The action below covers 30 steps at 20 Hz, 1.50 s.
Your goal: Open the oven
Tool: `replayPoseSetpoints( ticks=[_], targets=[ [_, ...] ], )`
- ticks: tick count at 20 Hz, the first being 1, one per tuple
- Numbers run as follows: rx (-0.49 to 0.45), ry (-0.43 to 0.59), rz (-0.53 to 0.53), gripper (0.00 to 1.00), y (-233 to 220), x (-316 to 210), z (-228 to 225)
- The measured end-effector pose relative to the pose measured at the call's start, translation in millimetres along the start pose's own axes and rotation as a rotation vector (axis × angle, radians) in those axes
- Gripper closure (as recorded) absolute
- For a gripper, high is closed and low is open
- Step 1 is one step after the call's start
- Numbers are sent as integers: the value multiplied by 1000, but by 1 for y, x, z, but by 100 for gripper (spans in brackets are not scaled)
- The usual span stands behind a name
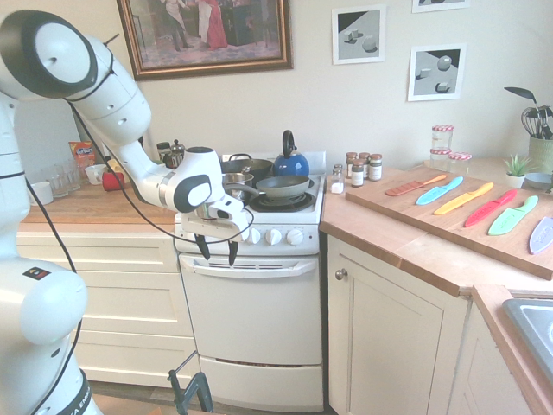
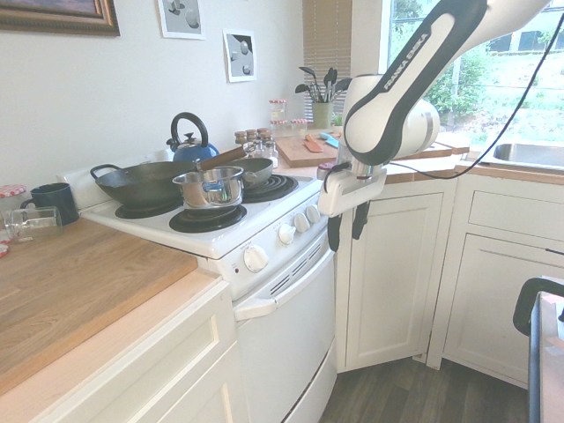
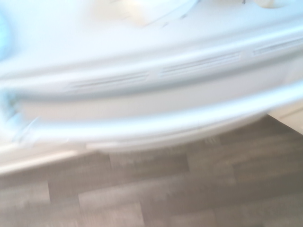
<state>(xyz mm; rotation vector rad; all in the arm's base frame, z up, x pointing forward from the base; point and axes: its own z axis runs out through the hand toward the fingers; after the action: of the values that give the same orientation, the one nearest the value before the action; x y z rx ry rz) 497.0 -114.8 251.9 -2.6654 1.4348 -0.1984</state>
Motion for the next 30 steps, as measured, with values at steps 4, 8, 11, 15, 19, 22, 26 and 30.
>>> replayPoseSetpoints(
  ticks=[4,8,11,15,19,22,26,30],
  targets=[
    [28,-1,1,0,-38,49,33],
    [-5,-34,7,0,-49,71,75],
    [-11,-36,-22,0,-52,69,103],
    [-7,-34,-24,0,-54,64,101],
    [-8,-35,-37,0,-58,54,86],
    [-1,-18,-47,0,-57,45,59],
    [7,-3,-64,0,-54,30,30],
    [-22,-21,-61,0,-47,16,38]
  ],
)
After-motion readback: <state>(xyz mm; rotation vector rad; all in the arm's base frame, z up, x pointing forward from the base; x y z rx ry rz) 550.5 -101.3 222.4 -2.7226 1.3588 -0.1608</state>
